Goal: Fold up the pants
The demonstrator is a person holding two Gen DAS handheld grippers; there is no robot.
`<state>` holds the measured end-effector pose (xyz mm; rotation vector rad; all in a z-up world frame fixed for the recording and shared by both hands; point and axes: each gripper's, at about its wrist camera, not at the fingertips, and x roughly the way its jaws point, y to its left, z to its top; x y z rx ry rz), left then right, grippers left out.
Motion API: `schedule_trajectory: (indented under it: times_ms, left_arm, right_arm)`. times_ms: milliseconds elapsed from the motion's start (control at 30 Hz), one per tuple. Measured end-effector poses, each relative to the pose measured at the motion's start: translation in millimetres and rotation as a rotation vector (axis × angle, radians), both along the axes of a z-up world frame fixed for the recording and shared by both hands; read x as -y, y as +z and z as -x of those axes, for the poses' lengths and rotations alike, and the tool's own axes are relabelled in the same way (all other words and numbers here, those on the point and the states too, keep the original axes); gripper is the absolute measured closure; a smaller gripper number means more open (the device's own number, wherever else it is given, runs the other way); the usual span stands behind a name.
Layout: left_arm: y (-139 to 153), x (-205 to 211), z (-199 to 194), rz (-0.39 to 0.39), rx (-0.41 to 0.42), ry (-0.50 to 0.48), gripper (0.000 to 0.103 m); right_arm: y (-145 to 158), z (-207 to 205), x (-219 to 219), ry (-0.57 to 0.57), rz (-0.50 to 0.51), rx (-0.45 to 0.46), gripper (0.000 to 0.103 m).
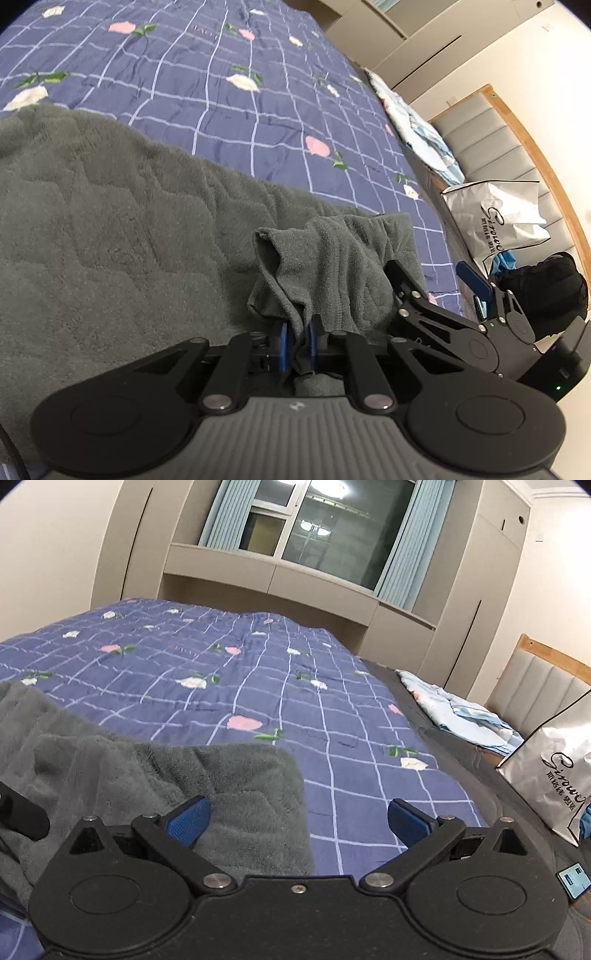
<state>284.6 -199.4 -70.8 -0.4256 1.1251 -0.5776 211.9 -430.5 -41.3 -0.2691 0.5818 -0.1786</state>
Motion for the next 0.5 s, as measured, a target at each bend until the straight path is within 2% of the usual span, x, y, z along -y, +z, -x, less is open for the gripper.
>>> schedule_trajectory:
  times_ms: [100,267,333,500]
  left_arm:
    - [2.2,0.5,6.1,-0.017,0.035,-0.002,0.092]
    - [1.8,2.8,9.3,-0.048,0.047,-0.007,0.092]
    - [3.6,1.4,9.5,-0.048,0.049,-0.011,0.092]
    - [2.7,0.6,9.6,-0.048,0.046,-0.018,0.092]
  right_arm:
    - [4.2,2.2,-1.7,-0.001,0.010,0.022,0.001]
    - [-16.1,-9.9,-0.2,-0.002,0.007,-0.064,0.001]
    - [-15.3,-9.9,2.6,-0.007,-0.014,-0.061,0.001]
    - [-3.0,1.2,-0.9,-0.011,0.009,0.003,0.001]
